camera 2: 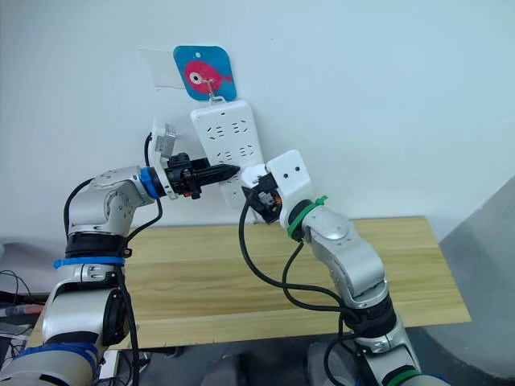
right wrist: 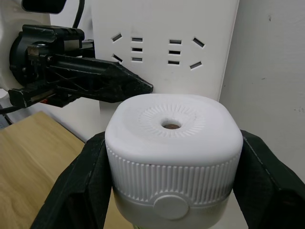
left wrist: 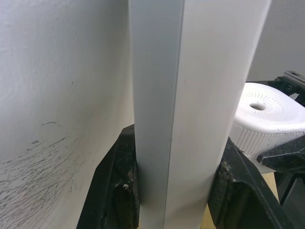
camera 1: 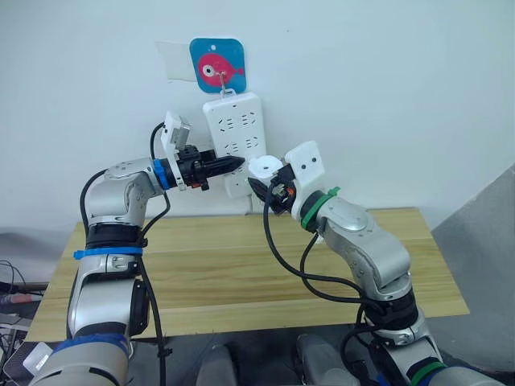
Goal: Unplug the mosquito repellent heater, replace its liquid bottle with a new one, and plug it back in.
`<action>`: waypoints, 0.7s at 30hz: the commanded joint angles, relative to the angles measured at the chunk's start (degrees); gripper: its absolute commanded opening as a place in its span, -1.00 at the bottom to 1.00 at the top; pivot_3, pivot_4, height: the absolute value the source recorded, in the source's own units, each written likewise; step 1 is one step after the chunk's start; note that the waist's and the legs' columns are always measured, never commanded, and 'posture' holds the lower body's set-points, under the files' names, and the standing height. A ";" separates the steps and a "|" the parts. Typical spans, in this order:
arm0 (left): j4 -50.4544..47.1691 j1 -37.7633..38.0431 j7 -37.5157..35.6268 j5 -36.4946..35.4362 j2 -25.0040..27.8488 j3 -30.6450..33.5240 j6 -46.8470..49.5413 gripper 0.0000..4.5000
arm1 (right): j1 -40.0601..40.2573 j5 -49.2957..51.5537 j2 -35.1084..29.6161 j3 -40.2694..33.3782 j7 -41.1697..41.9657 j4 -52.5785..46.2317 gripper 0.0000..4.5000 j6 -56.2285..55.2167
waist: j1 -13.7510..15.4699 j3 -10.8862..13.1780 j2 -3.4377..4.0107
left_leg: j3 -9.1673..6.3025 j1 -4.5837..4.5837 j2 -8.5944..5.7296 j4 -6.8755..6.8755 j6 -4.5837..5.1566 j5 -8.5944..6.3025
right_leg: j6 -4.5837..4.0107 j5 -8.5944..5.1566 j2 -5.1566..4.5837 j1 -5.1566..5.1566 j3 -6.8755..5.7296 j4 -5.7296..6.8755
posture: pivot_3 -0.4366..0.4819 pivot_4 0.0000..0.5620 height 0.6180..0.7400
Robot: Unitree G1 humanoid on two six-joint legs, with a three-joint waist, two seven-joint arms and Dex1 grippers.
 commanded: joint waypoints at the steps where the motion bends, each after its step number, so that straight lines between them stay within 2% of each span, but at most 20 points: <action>1: -2.10 -1.54 0.70 -2.57 -0.67 0.60 0.68 -0.41 | 0.59 3.60 -0.77 1.91 3.47 -1.46 0.34 4.08 | 0.13 0.00 0.00 | 0.00 -0.05 0.00 0.00 0.00 0.00 | 0.00 0.00 0.00 -0.03 -0.01 -0.03 | -0.29 -0.46 1.00; 2: -2.24 -1.45 0.79 -2.63 -0.64 0.65 0.75 -0.41 | 0.69 3.95 -0.97 1.85 3.69 -1.70 0.34 4.36 | 0.14 0.00 0.00 | 0.00 -0.10 0.00 0.00 0.00 0.00 | 0.00 0.00 0.00 -0.09 -0.01 -0.04 | -0.29 -0.46 1.00; 4: -2.59 -1.06 0.94 -2.57 -0.38 0.73 0.78 -0.41 | 1.04 4.39 -1.26 1.69 4.30 -1.66 0.66 4.27 | 0.19 0.00 0.00 | 0.00 -0.31 -0.01 0.00 0.00 0.00 | -0.01 0.01 -0.01 -0.32 0.00 -0.04 | -0.28 -0.46 1.00; 7: -2.63 -0.78 1.18 -2.54 0.00 0.77 0.77 -0.41 | 1.02 5.02 -2.09 1.03 4.82 -2.22 0.99 4.75 | 0.20 0.02 0.00 | 0.01 -0.45 -0.01 0.00 0.00 0.00 | -0.04 0.02 0.00 -0.48 -0.01 -0.04 | -0.28 -0.45 1.00; 11: -2.51 -0.65 1.34 -2.68 0.26 0.71 0.63 -0.41 | 1.51 6.78 -3.97 -0.54 5.74 -4.47 0.99 6.29 | 0.24 0.03 -0.01 | 0.02 -0.51 -0.02 0.00 0.00 0.00 | -0.04 0.02 -0.01 -0.53 0.00 -0.05 | -0.29 -0.45 1.00; 21: 0.47 -1.60 0.29 -2.12 1.58 -0.01 -0.79 -0.41 | 5.09 19.60 -16.11 -11.98 14.22 -14.59 0.99 14.71 | 0.18 0.04 -0.02 | 0.02 -0.52 -0.02 -0.02 0.01 0.00 | -0.03 0.02 0.00 -0.54 0.00 -0.10 | -0.35 -0.44 1.00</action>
